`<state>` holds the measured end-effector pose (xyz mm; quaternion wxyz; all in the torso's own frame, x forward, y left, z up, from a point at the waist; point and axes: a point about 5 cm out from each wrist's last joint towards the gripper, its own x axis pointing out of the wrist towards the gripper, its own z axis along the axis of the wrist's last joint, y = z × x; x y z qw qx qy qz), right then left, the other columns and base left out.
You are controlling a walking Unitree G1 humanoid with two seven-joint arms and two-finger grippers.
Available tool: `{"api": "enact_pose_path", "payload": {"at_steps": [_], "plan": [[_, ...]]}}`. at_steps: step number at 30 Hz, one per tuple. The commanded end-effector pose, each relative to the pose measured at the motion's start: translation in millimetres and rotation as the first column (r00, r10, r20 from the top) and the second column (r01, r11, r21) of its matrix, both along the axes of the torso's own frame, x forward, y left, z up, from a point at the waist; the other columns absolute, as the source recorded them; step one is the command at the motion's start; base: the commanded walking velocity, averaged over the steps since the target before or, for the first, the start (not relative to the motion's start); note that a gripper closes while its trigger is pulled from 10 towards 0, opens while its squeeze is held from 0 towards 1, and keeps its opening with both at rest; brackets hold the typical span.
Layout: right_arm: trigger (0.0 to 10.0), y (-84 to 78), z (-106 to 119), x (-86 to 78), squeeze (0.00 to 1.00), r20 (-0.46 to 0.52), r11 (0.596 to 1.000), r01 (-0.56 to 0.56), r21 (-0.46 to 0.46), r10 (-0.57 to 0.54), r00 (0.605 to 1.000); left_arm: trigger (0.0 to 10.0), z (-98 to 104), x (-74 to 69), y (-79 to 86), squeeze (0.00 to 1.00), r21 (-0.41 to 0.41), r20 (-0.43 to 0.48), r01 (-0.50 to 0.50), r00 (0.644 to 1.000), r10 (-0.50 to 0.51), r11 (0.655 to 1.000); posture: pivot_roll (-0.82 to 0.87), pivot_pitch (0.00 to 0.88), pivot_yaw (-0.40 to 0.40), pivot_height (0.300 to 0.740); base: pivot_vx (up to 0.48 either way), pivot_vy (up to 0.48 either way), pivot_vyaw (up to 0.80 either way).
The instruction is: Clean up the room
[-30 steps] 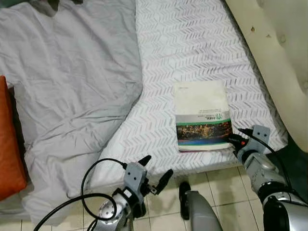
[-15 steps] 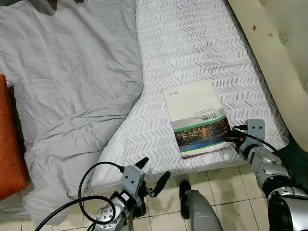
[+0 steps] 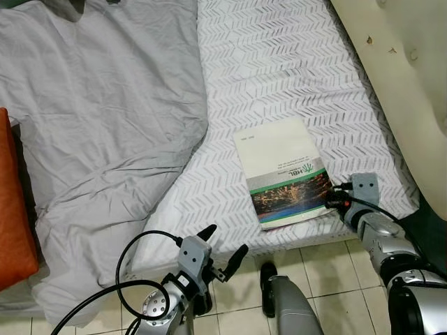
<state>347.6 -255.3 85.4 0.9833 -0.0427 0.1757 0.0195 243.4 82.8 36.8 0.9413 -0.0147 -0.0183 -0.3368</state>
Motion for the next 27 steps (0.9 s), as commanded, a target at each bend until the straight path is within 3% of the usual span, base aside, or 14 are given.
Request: {"api": "enact_pose_path", "payload": {"at_steps": [1, 6, 10, 13, 16, 17, 18, 20, 23, 27], "plan": [[10.0, -1.1, -16, -9.5, 1.0, -0.068, 1.0, 0.005, -0.009, -0.005, 0.998, 10.0, -15, -11.2, 4.0, 0.0, 0.02, -0.057, -0.007, 0.998, 0.008, 1.0, -0.02, 0.48, 0.079, 0.74, 0.0, 0.0, 0.0], [10.0, -0.6, -15, -9.0, 1.0, -0.063, 0.999, -0.006, -0.04, 0.004, 0.998, 10.0, -16, -10.2, 5.0, 0.0, 0.024, -0.057, -0.016, 0.998, 0.017, 1.0, -0.03, 0.464, 0.075, 0.74, 0.0, 0.0, 0.0], [10.0, -4.8, -10, -7.7, 1.0, -0.038, 0.992, -0.019, -0.126, 0.014, 0.999, 10.0, -16, -7.5, 7.3, 0.0, 0.024, -0.055, -0.04, 0.998, 0.041, 0.999, -0.03, 0.436, 0.071, 0.74, 0.0, 0.0, 0.0], [10.0, -5.2, 2, -2.7, 1.0, 0.021, 0.972, -0.056, -0.227, 0.063, 0.998, 10.0, -8, -3.3, 14.5, 0.0, 0.014, -0.024, -0.083, 0.996, 0.084, 0.996, -0.03, 0.378, 0.058, 0.74, 0.0, 0.0, 0.0], [10.0, -3.9, 10, 0.4, 1.0, 0.08, 0.969, -0.055, -0.241, 0.076, 0.994, 10.0, -2, 1.5, 24.7, 0.0, -0.003, -0.015, -0.139, 0.99, 0.138, 0.99, -0.03, 0.333, 0.05, 0.74, 0.0, 0.0, 0.0], [10.0, -2.3, 13, 1.0, 1.0, 0.122, 0.971, -0.044, -0.235, 0.075, 0.99, 10.0, 1, 4.6, 33.2, 0.0, -0.027, -0.024, -0.183, 0.983, 0.182, 0.983, -0.03, 0.287, 0.043, 0.74, 0.0, 0.0, 0.0], [10.0, -0.1, 15, -1.4, 1.0, 0.209, 0.983, 0.009, -0.181, 0.03, 0.977, 10.0, 6, 9.5, 52.3, 0.0, -0.03, -0.027, -0.272, 0.962, 0.271, 0.962, -0.03, 0.238, 0.034, 0.74, 0.0, 0.0, 0.0], [10.0, -0.1, 15, -1.4, 1.0, 0.209, 0.983, 0.009, -0.181, 0.03, 0.977, 10.0, 6, 9.5, 52.3, 0.0, -0.03, -0.027, -0.272, 0.962, 0.271, 0.962, -0.03, 0.238, 0.034, 0.74, 0.0, 0.0, 0.0], [10.0, 4.5, 10, -10.5, 1.0, 0.29, 0.993, 0.061, -0.105, -0.028, 0.957, 10.0, 8, 18.1, 67.0, 0.0, 0.047, -0.002, -0.353, 0.935, 0.354, 0.934, -0.02, 0.145, 0.028, 0.74, 0.0, 0.0, 0.0], [10.0, 20.4, -5, -36.5, 1.0, 0.377, 0.995, 0.097, 0.005, -0.091, 0.922, 10.0, 17, 34.5, 71.3, 0.0, 0.121, 0.019, -0.422, 0.906, 0.423, 0.899, -0.03, 0.03, 0.029, 0.74, 0.0, 0.0, 0.0]]}}
